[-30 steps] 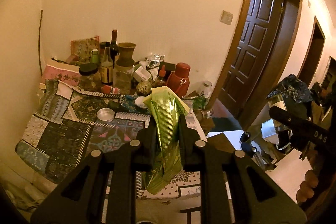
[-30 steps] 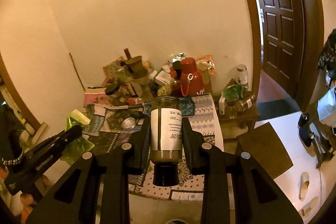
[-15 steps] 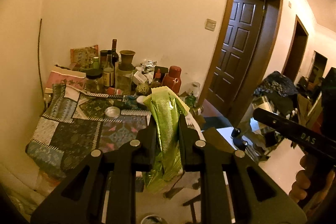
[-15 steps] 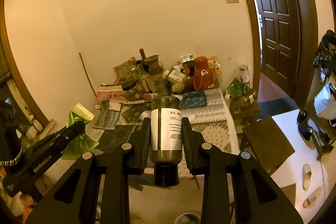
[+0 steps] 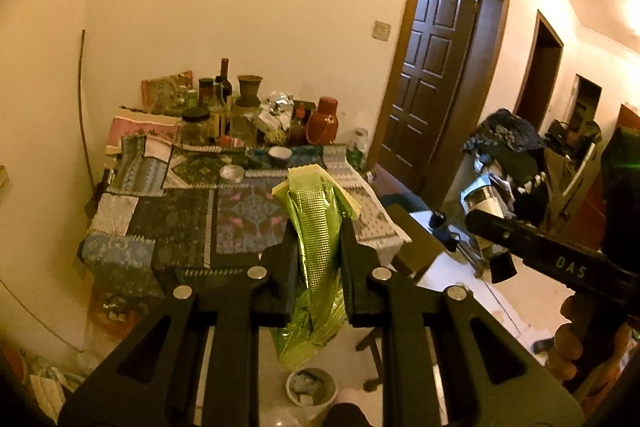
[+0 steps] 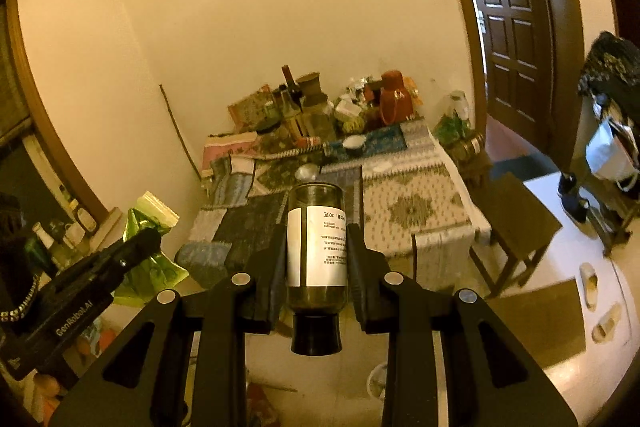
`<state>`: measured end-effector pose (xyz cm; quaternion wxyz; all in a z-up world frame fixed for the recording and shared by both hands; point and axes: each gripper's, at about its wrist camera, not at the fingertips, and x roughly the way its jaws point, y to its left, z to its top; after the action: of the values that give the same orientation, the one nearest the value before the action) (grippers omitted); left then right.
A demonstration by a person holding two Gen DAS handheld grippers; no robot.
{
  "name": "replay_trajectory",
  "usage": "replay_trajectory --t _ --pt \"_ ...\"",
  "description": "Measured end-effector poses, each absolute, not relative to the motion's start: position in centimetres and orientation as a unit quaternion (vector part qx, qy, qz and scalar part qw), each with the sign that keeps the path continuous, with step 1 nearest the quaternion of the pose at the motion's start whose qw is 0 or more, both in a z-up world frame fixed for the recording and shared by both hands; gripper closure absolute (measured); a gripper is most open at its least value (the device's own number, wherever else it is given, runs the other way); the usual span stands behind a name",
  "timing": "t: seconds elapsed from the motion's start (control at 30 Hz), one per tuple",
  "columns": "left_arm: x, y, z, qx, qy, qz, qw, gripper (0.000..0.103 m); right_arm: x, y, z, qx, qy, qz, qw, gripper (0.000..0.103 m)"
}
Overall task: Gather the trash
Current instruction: 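Carry the green wrapper and brown bottle in both grippers down toward the white bin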
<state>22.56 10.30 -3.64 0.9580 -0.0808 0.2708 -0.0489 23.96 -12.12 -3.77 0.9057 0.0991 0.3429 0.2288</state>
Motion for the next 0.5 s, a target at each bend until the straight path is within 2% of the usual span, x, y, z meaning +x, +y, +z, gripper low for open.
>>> replay_trajectory --t 0.3,0.5 --pt "20.9 9.8 -6.8 -0.098 0.323 -0.07 0.939 0.086 21.8 -12.1 -6.2 0.089 0.397 0.201 0.891 0.077" --pt "21.8 8.8 -10.0 -0.108 0.365 -0.062 0.923 0.086 22.2 -12.7 -9.7 0.09 0.438 0.203 0.871 0.077"
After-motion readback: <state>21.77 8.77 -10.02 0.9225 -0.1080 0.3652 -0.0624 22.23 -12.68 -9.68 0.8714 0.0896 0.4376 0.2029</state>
